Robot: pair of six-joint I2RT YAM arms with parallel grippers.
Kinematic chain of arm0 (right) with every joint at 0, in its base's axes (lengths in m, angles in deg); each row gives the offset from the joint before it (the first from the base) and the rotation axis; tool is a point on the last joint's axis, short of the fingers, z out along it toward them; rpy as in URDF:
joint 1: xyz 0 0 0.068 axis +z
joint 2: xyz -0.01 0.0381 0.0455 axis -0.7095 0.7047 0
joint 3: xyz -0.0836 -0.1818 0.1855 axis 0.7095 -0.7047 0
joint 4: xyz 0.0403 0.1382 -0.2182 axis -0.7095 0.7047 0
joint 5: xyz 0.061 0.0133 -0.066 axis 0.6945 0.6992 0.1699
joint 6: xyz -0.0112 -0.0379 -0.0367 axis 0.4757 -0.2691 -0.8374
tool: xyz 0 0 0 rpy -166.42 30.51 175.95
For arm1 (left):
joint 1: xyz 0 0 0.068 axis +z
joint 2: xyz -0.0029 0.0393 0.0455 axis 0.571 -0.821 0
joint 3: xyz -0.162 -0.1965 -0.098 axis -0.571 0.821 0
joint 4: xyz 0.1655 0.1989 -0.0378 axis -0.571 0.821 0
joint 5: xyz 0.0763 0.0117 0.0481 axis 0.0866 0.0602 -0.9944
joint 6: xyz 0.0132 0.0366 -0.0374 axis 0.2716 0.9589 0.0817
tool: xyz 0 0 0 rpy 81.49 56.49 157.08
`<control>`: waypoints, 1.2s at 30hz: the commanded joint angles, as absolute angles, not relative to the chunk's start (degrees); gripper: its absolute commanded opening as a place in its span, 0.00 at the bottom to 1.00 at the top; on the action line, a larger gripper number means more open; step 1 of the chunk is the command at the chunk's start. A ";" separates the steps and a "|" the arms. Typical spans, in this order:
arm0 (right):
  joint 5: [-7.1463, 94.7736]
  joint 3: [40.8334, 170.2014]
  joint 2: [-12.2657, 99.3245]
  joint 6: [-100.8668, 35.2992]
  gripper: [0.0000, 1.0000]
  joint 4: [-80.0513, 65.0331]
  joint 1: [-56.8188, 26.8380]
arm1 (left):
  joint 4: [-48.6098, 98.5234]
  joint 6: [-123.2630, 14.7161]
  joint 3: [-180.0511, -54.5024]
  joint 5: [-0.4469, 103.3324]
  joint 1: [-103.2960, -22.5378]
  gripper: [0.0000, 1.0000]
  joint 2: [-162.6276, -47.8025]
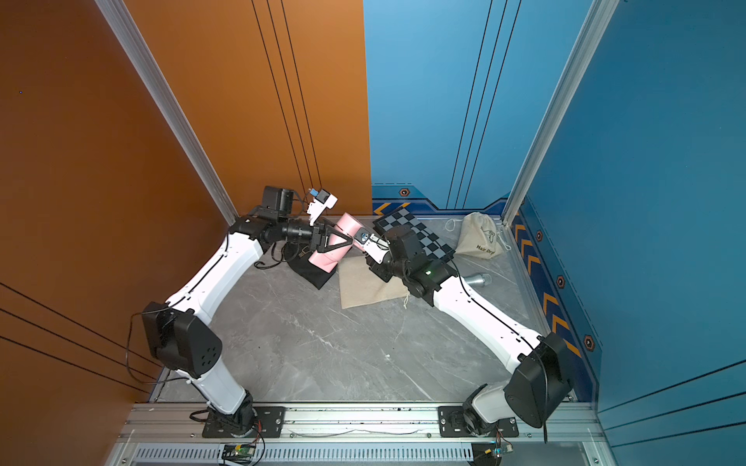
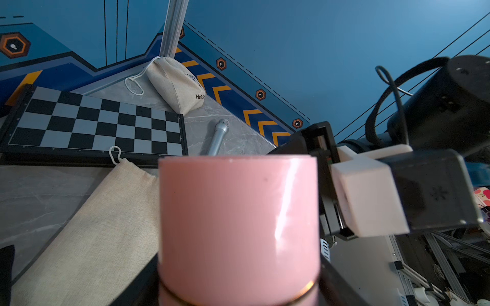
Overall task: Pack away hair dryers
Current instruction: Fold the hair dryer.
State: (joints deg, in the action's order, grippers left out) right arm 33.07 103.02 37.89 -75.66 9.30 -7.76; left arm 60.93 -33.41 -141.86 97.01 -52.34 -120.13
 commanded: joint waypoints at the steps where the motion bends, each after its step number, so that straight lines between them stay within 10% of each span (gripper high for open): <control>1: 35.97 107.22 38.35 -73.67 0.00 2.96 -6.26 | 61.17 -31.27 -143.55 94.46 -55.05 0.35 -121.28; 25: 32.44 109.39 48.96 -6.06 0.07 -23.04 -3.52 | 30.71 -45.54 -134.43 79.72 -61.84 0.20 -119.09; 36: 34.44 109.64 46.41 -8.39 0.43 -15.08 -4.67 | 27.50 -46.80 -131.71 78.15 -60.41 0.19 -116.02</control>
State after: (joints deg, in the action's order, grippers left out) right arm 26.36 105.45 49.99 -9.48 -11.01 -6.84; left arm 31.77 -45.17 -132.22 74.55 -56.82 -117.73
